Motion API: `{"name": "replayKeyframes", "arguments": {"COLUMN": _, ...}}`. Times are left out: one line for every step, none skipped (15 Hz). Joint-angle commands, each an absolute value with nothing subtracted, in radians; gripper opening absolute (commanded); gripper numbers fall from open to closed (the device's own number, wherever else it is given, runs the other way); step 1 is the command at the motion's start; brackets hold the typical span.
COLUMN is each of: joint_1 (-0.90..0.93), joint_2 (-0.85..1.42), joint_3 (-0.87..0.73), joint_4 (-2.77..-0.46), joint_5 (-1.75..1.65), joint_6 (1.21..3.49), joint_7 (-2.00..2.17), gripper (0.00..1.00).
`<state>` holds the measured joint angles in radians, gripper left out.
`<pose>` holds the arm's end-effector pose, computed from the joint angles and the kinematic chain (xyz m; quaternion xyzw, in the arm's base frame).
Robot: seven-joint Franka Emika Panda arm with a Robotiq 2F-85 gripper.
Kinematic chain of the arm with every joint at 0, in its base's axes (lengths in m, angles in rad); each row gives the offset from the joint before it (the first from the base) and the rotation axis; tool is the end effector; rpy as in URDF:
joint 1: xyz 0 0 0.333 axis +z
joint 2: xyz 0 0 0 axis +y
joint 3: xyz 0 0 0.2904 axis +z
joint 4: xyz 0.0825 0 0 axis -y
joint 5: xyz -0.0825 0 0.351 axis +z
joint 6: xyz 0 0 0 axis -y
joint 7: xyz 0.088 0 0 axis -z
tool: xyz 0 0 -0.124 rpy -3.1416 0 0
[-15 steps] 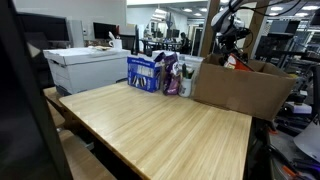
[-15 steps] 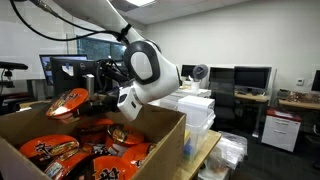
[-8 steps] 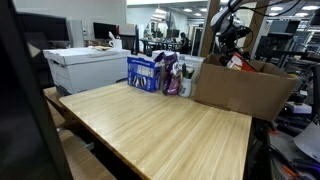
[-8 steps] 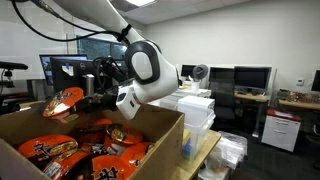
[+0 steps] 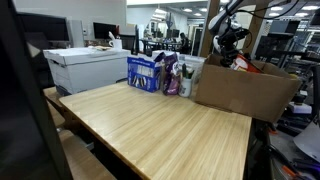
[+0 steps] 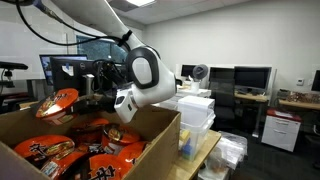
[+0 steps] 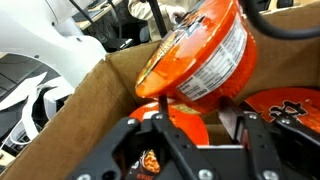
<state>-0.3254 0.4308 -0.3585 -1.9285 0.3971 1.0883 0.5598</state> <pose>0.3626 -0.2168 0.2615 -0.6243 0.5180 0.5617 0.1628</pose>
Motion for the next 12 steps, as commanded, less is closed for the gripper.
{"name": "replayKeyframes", "arguments": {"joint_1": -0.305, "joint_2": 0.442, "joint_3": -0.362, "joint_4": -1.909, "joint_5": 0.398, "joint_6": 1.041, "joint_7": 0.585, "gripper": 0.14}}
{"name": "replayKeyframes", "arguments": {"joint_1": -0.302, "joint_2": 0.444, "joint_3": -0.359, "joint_4": -1.903, "joint_5": 0.403, "joint_6": 1.037, "joint_7": 0.585, "gripper": 0.08}}
{"name": "replayKeyframes", "arguments": {"joint_1": -0.297, "joint_2": 0.445, "joint_3": -0.357, "joint_4": -1.896, "joint_5": 0.404, "joint_6": 1.035, "joint_7": 0.586, "gripper": 0.03}}
{"name": "replayKeyframes", "arguments": {"joint_1": -0.294, "joint_2": 0.447, "joint_3": -0.355, "joint_4": -1.889, "joint_5": 0.406, "joint_6": 1.030, "joint_7": 0.586, "gripper": 0.02}}
{"name": "replayKeyframes", "arguments": {"joint_1": -0.289, "joint_2": 0.450, "joint_3": -0.354, "joint_4": -1.881, "joint_5": 0.404, "joint_6": 1.026, "joint_7": 0.588, "gripper": 0.00}}
{"name": "replayKeyframes", "arguments": {"joint_1": -0.286, "joint_2": 0.452, "joint_3": -0.353, "joint_4": -1.874, "joint_5": 0.403, "joint_6": 1.019, "joint_7": 0.588, "gripper": 0.00}}
{"name": "replayKeyframes", "arguments": {"joint_1": -0.284, "joint_2": 0.456, "joint_3": -0.352, "joint_4": -1.867, "joint_5": 0.406, "joint_6": 1.010, "joint_7": 0.589, "gripper": 0.00}}
{"name": "replayKeyframes", "arguments": {"joint_1": -0.278, "joint_2": 0.458, "joint_3": -0.351, "joint_4": -1.862, "joint_5": 0.399, "joint_6": 1.006, "joint_7": 0.590, "gripper": 0.00}}
{"name": "replayKeyframes", "arguments": {"joint_1": -0.277, "joint_2": 0.462, "joint_3": -0.350, "joint_4": -1.856, "joint_5": 0.403, "joint_6": 0.995, "joint_7": 0.588, "gripper": 0.01}}
{"name": "replayKeyframes", "arguments": {"joint_1": -0.273, "joint_2": 0.463, "joint_3": -0.349, "joint_4": -1.852, "joint_5": 0.402, "joint_6": 0.992, "joint_7": 0.591, "gripper": 0.01}}
{"name": "replayKeyframes", "arguments": {"joint_1": -0.271, "joint_2": 0.467, "joint_3": -0.348, "joint_4": -1.848, "joint_5": 0.403, "joint_6": 0.985, "joint_7": 0.590, "gripper": 0.02}}
{"name": "replayKeyframes", "arguments": {"joint_1": -0.268, "joint_2": 0.470, "joint_3": -0.348, "joint_4": -1.844, "joint_5": 0.401, "joint_6": 0.979, "joint_7": 0.591, "gripper": 0.01}}
